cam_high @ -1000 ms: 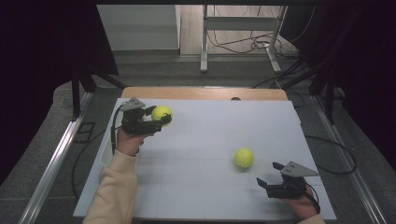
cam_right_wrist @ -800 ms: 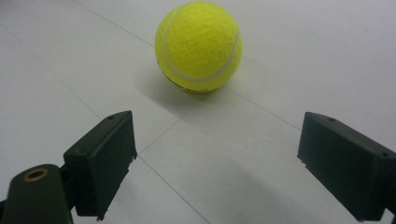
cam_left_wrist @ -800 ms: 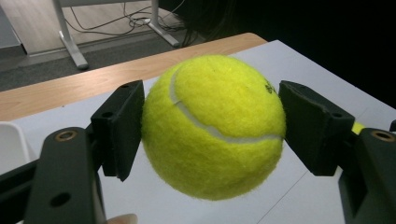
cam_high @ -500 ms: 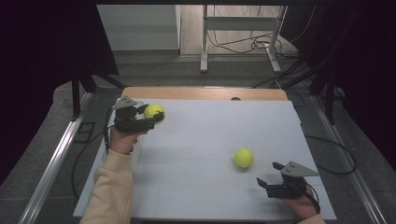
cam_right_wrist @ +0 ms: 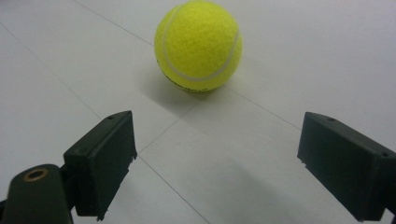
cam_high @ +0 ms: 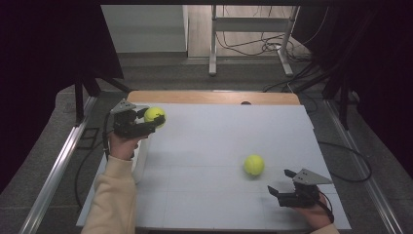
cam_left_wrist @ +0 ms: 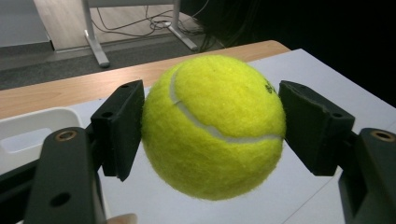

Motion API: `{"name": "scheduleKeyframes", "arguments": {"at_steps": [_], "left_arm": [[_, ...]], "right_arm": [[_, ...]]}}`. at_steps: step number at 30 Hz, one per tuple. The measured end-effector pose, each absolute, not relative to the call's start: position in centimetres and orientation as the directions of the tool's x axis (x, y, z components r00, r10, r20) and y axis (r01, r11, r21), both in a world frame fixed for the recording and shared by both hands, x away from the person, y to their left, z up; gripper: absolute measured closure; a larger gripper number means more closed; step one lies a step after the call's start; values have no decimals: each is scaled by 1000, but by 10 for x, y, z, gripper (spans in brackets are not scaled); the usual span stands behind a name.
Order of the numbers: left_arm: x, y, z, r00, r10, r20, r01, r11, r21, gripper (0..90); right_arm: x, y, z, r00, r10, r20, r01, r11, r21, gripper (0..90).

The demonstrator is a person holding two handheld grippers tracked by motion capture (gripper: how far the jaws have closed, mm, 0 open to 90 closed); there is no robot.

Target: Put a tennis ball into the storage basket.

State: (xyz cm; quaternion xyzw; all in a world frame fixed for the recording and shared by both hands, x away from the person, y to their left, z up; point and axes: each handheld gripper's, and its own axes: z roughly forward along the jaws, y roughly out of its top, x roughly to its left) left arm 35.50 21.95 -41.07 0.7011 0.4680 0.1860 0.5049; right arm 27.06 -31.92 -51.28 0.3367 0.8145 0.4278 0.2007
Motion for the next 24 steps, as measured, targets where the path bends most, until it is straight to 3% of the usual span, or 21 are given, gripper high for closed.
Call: {"name": "scheduleKeyframes", "arguments": {"at_steps": [24], "left_arm": [[356,252,-416,401,890,-215,476,-1,879,268]], "right_arm": [[271,-319,-513,-692,721,-43,376,410,831,119]]}}
